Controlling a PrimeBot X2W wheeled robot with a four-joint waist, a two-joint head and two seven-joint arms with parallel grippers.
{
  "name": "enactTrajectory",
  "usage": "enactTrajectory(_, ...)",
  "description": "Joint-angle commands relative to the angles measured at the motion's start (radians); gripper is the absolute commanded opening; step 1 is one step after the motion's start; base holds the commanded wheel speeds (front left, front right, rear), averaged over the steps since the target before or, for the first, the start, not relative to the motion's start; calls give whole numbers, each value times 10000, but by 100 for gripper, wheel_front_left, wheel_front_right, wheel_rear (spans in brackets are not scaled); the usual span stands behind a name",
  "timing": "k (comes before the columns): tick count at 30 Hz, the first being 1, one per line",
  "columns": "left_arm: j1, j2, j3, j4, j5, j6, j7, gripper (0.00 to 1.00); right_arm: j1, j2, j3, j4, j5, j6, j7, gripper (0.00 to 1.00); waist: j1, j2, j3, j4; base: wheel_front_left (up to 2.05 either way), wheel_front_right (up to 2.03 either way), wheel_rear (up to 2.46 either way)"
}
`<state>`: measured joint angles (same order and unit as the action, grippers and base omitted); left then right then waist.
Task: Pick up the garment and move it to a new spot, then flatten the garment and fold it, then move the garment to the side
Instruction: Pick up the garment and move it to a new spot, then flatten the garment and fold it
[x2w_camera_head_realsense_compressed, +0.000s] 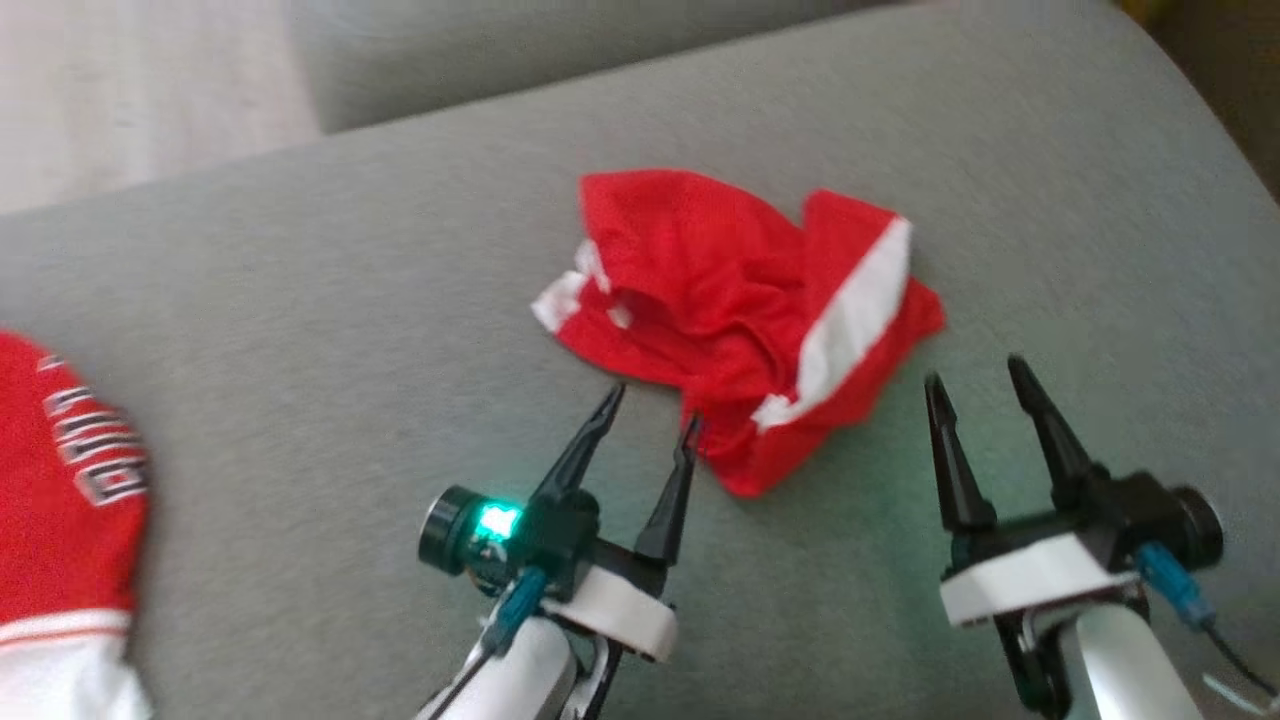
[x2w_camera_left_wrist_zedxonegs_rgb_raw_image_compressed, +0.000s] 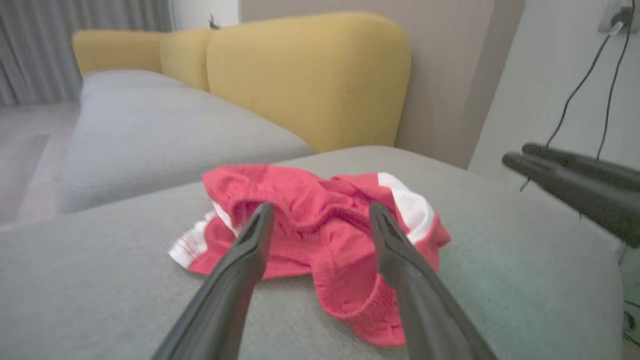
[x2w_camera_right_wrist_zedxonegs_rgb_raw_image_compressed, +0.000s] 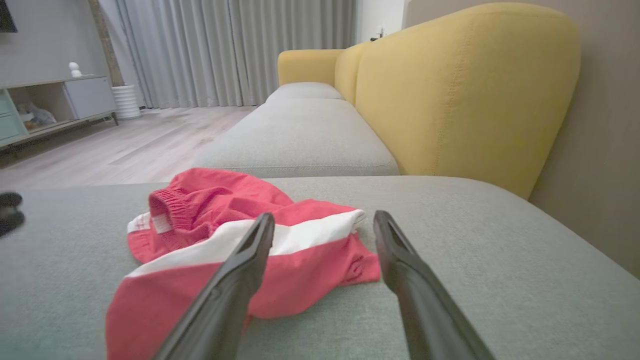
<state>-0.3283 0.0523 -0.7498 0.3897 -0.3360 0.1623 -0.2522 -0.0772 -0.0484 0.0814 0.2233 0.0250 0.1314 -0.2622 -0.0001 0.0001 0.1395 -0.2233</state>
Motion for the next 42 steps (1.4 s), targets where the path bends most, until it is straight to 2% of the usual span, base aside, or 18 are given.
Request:
enactTrajectory(1, -95, -18, 488, -498, 202, 104, -91, 100, 16, -19, 161, -254, -70, -7, 4, 100, 1, -1, -664, 721, 0, 0, 0)
enactTrajectory(3, 512, -15, 1036, -1266, 545, 305, -92, 100, 173, -19, 60, -221, -125, -7, 4, 100, 1, -1, -912, 1043, 0, 0, 0)
enactTrajectory(4, 1186, -9, 1685, -1951, 816, 491, -93, 100, 320, -19, -61, -200, -140, -7, 4, 100, 1, -1, -1125, 1337, 0, 0, 0)
enactTrajectory(8, 2235, 42, 2852, -3184, 1523, 746, -93, 100, 524, -18, -232, -200, -189, -7, 4, 100, 1, -1, -1320, 1755, 0, 0, 0)
enactTrajectory(14, 3522, 30, 4219, -4165, 1949, 693, -94, 100, 959, -18, -366, -242, -244, -7, 4, 100, 1, -1, -1677, 2083, 0, 0, 0)
enactTrajectory(19, 4413, 9, 4976, -4477, 2145, 627, -94, 100, 1408, -18, -417, -388, -318, -7, 4, 100, 1, -1, -1927, 2163, 0, 0, 0)
enactTrajectory(23, 4892, -8, 5311, -4490, 2122, 572, -94, 100, 1692, -18, -450, -457, -360, -7, 4, 100, 1, -1, -2040, 2202, 0, 0, 0)
enactTrajectory(28, 5017, -16, 5231, -4268, 2325, 282, -95, 100, 1803, -18, -388, -478, -343, -7, 4, 100, 1, -1, -2107, 2263, 0, 0, 0)
enactTrajectory(42, 5029, -19, 5086, -4032, 2193, 169, -95, 100, 1800, -18, -307, -486, -297, -7, 4, 100, 1, -1, -2068, 2339, 0, 0, 0)
